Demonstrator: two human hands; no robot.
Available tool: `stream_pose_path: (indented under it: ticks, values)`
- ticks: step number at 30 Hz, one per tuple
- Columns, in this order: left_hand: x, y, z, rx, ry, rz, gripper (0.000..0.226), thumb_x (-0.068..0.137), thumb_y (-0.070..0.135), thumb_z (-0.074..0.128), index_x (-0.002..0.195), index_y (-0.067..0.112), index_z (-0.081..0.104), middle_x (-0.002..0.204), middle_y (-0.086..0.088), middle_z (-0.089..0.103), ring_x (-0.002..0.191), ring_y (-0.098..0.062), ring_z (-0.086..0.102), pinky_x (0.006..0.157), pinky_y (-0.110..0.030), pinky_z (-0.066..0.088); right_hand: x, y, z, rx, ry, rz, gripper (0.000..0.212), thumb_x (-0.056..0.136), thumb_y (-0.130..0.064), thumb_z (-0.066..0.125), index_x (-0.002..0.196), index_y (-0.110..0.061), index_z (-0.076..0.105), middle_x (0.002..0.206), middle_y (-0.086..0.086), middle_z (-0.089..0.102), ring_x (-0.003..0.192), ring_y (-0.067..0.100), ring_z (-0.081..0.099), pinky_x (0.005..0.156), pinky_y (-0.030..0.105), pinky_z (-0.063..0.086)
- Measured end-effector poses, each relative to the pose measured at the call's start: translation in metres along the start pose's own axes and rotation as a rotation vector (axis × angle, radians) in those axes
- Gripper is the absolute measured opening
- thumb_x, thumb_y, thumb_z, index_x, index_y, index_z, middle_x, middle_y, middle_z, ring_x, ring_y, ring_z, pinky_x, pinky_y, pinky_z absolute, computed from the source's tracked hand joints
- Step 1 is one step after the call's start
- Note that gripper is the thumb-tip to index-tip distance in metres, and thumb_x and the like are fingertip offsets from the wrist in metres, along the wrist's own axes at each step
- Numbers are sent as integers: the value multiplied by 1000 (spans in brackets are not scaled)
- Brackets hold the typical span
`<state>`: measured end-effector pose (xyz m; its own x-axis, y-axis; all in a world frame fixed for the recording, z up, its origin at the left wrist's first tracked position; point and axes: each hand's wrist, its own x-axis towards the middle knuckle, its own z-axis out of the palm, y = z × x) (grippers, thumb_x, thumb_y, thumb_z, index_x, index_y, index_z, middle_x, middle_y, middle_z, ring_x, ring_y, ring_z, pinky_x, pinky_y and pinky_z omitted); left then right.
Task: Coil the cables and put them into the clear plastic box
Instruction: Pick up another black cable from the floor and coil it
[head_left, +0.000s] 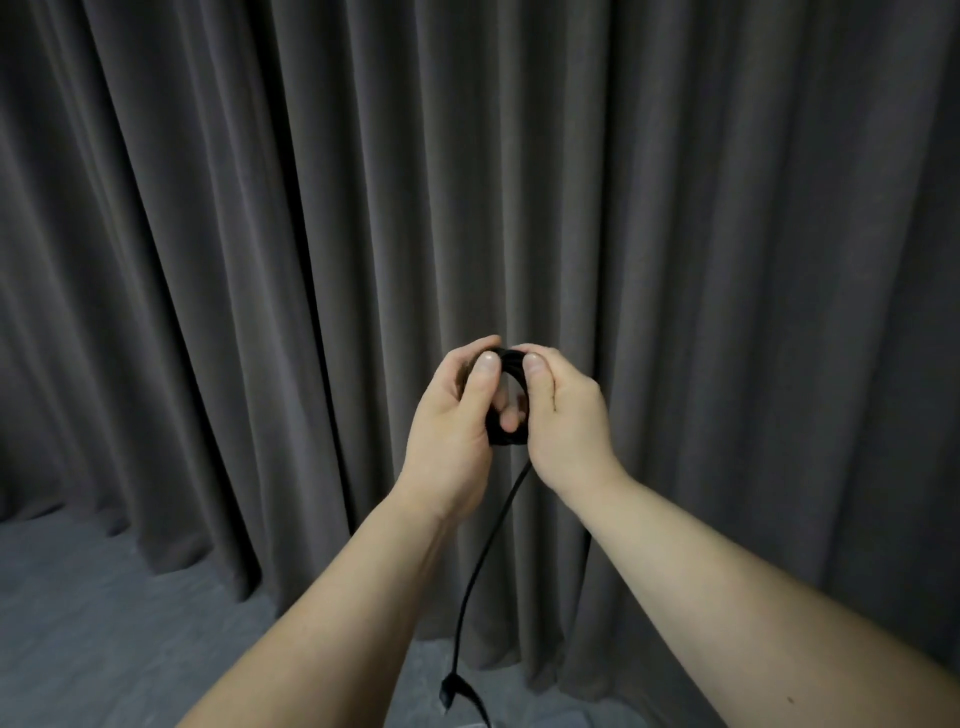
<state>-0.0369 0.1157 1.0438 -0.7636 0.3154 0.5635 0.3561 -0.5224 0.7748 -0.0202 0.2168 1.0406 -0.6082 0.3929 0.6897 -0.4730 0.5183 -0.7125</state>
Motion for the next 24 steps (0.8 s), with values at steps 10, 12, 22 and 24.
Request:
stream_pose_path:
  ticks: [10, 12, 22, 24]
  values:
    - [7, 0, -7, 124, 247, 71, 22, 100, 11, 49, 94, 18, 68, 52, 9, 42, 49, -5, 36, 54, -22, 39, 2, 2, 1, 64, -260, 48, 34, 101, -27, 40, 134, -27, 51, 127, -7, 60, 116, 11, 56, 99, 30, 45]
    - [13, 3, -13, 93, 320, 88, 21, 100, 11, 49, 94, 19, 68, 51, 11, 44, 48, -5, 37, 52, -21, 38, -1, 4, 2, 191, -395, 186, 54, 94, -26, 52, 144, -32, 34, 132, -6, 55, 111, 17, 59, 86, 30, 48]
    - [31, 11, -45, 157, 545, 128, 21, 99, 15, 50, 94, 24, 69, 69, 7, 49, 50, -2, 41, 55, -19, 38, -10, 19, -15, -460, -350, 73, 8, 94, -18, 52, 98, -23, 57, 75, 1, 65, 68, 22, 64, 67, 37, 54]
    - [29, 8, -48, 232, 543, 121, 21, 98, 19, 51, 94, 27, 69, 72, 7, 51, 53, -2, 43, 60, -22, 41, -11, 9, -17, -839, -525, -102, 27, 97, -20, 44, 118, -27, 59, 100, 3, 61, 89, 29, 61, 77, 36, 51]
